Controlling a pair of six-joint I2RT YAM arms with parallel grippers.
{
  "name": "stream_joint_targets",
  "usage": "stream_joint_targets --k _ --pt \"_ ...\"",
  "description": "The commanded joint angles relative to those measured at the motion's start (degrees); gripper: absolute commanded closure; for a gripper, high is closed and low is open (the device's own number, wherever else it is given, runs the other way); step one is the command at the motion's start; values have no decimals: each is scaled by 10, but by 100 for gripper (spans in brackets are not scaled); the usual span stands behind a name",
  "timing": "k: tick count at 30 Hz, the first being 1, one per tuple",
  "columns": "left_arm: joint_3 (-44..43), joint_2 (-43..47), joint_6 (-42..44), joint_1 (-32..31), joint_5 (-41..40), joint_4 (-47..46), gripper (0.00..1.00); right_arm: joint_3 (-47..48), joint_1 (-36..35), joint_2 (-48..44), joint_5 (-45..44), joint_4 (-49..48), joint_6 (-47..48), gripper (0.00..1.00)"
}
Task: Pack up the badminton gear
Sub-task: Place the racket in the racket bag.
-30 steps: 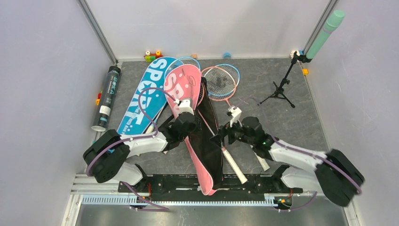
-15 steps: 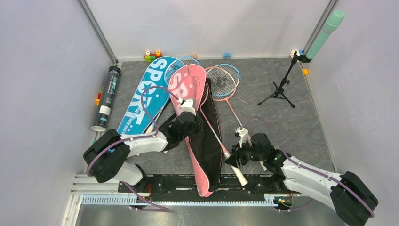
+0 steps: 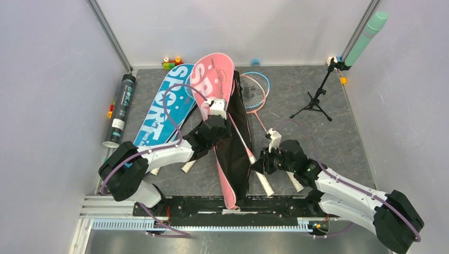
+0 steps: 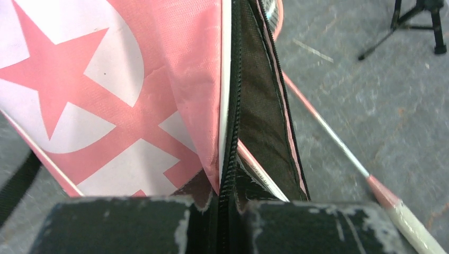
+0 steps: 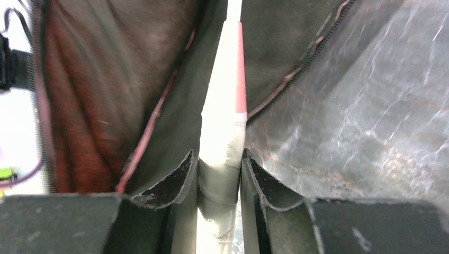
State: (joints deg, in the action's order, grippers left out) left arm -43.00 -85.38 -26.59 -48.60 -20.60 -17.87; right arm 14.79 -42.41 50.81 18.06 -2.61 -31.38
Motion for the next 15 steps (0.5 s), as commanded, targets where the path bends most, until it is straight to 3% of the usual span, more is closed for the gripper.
stream_joint_targets --k 1,6,10,15 --pt "-44 3 66 -4 -33 -53 98 84 -7 1 -65 -25 -7 100" --pt "-41 -16 65 -11 -87 -53 98 103 -7 34 -77 -101 -47 100" --pt "-30 -13 30 -33 -62 -56 98 90 -7 75 -117 -229 -123 100" --pt "14 27 -21 -55 -49 -44 98 123 -7 134 -142 -320 -176 100"
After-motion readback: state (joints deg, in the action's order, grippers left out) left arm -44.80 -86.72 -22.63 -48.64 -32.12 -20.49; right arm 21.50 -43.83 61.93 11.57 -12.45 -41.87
